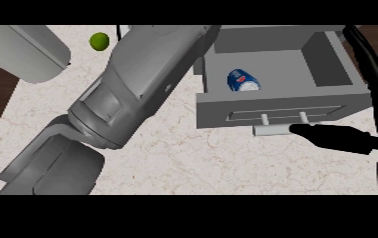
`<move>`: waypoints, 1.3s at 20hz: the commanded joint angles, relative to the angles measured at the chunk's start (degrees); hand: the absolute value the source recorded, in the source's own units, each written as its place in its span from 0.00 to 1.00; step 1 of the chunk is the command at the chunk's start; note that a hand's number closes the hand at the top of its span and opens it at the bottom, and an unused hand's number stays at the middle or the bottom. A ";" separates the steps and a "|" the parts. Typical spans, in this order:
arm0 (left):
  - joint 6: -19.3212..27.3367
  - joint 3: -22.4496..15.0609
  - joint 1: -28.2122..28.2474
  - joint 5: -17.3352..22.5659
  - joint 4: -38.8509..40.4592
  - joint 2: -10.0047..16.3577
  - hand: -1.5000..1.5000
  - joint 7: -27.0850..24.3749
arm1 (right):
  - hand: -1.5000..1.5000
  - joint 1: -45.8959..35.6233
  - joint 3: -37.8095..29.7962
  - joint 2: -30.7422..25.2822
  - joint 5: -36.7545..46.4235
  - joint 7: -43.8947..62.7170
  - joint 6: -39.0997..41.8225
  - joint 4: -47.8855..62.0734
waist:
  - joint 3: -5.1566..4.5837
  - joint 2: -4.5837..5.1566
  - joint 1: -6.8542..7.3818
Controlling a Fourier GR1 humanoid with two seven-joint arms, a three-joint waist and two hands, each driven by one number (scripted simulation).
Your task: Pick up the can, place it into the drawer and close the drawer
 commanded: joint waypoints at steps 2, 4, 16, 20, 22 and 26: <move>-0.39 -0.46 -1.31 -0.82 1.67 -0.01 0.00 0.22 | 0.00 -4.46 5.13 0.25 9.81 -3.34 -3.37 10.59 | -0.02 -0.32 1.82; 0.45 -1.07 -0.63 -0.35 1.13 -0.01 0.00 0.71 | 0.00 -8.65 6.74 0.36 12.80 -4.50 -4.35 17.01 | -0.01 -0.31 2.12; -2.42 0.86 2.58 -1.94 -2.18 2.74 0.00 1.66 | 0.00 -19.70 8.60 5.69 26.15 -10.36 -18.00 46.24 | -0.10 -1.27 4.70; -3.77 0.21 4.36 -2.73 -4.78 5.23 0.00 3.84 | 0.00 -22.25 6.97 7.31 29.14 -12.99 -26.60 57.02 | -0.10 -1.43 5.91; -5.67 0.12 4.20 -3.34 -4.63 8.20 0.00 5.13 | 0.00 -26.29 7.59 10.46 32.05 -9.61 -29.40 60.22 | -0.10 -1.24 5.65; -5.78 0.17 6.88 -3.52 -8.18 9.50 0.00 5.71 | 0.00 -32.07 3.69 10.04 32.73 -10.65 -36.15 69.40 | -0.09 -1.21 6.63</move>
